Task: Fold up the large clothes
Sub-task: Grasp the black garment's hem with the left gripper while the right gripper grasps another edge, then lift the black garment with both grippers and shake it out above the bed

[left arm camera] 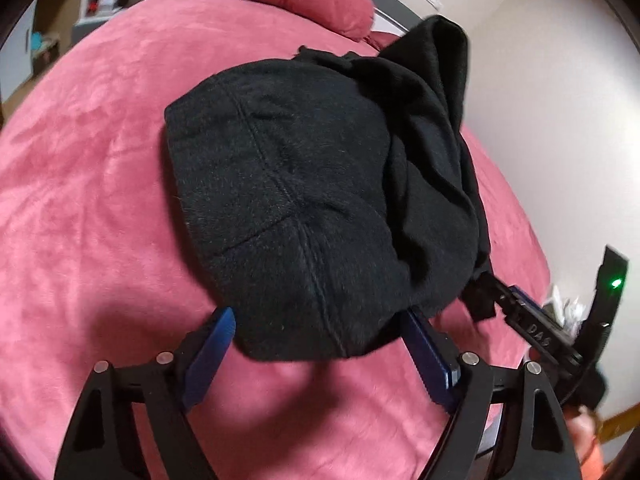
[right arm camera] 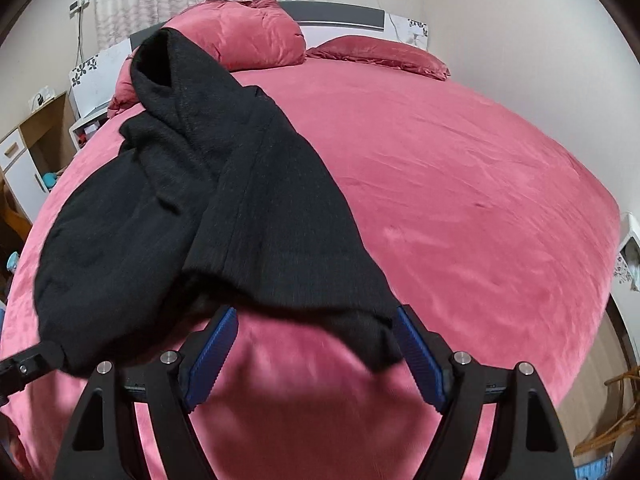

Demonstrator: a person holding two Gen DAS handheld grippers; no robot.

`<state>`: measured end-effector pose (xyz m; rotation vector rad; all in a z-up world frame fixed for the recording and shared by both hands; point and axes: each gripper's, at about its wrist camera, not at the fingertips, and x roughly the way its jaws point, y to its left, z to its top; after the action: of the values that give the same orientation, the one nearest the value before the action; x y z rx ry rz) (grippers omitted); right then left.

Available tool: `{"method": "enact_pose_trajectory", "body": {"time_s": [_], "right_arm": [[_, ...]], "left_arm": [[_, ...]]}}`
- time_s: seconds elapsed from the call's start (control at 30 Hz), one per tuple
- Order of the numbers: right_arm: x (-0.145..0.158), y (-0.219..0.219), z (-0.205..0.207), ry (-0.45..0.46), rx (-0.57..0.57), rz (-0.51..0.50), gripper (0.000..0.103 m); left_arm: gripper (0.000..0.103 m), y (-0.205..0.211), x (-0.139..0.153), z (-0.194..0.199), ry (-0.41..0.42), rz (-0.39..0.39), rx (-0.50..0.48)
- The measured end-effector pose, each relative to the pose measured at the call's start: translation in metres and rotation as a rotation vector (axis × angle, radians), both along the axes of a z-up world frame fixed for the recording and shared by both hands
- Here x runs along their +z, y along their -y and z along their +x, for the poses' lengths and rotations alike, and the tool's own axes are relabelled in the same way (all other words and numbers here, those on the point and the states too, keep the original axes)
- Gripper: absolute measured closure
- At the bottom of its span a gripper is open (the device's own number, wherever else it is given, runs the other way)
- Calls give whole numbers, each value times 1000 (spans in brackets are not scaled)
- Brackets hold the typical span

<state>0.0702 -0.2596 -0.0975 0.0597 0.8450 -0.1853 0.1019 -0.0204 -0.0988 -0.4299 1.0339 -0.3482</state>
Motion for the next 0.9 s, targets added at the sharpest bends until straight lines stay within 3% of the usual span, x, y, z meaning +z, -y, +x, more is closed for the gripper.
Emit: {"method": "enact_pose_trajectory", "body": {"time_s": [0.13,0.2,0.27,0.33,0.47,0.6,0.73,0.8,0.9], "right_arm": [[-17,7,21,-14,-4,10,22],[-24,7,28,-13,-4,-3,22],[-28,7,30,9,-2,-3,28],[-33,10,29,29,-5,14,53],[-41,17,21,82,-15,24,75],[-46,17,14,135,-12,5,78],[-47,20,7,159,-23,16,80],[-47,20,5,167,-28,19,80],[-48,15,-3,184,-40,13,82]], "left_arm": [[19,-3,3,-5,59,4,41],[19,4,2,-3,80,43,35],[19,12,-1,4,74,89,22],[20,15,-1,10,75,94,37],[35,24,-4,23,54,126,29],[42,32,0,26,87,164,-17],[46,23,11,17,109,138,-31],[64,17,20,12,132,121,-36],[74,8,36,5,166,98,-56]]}}
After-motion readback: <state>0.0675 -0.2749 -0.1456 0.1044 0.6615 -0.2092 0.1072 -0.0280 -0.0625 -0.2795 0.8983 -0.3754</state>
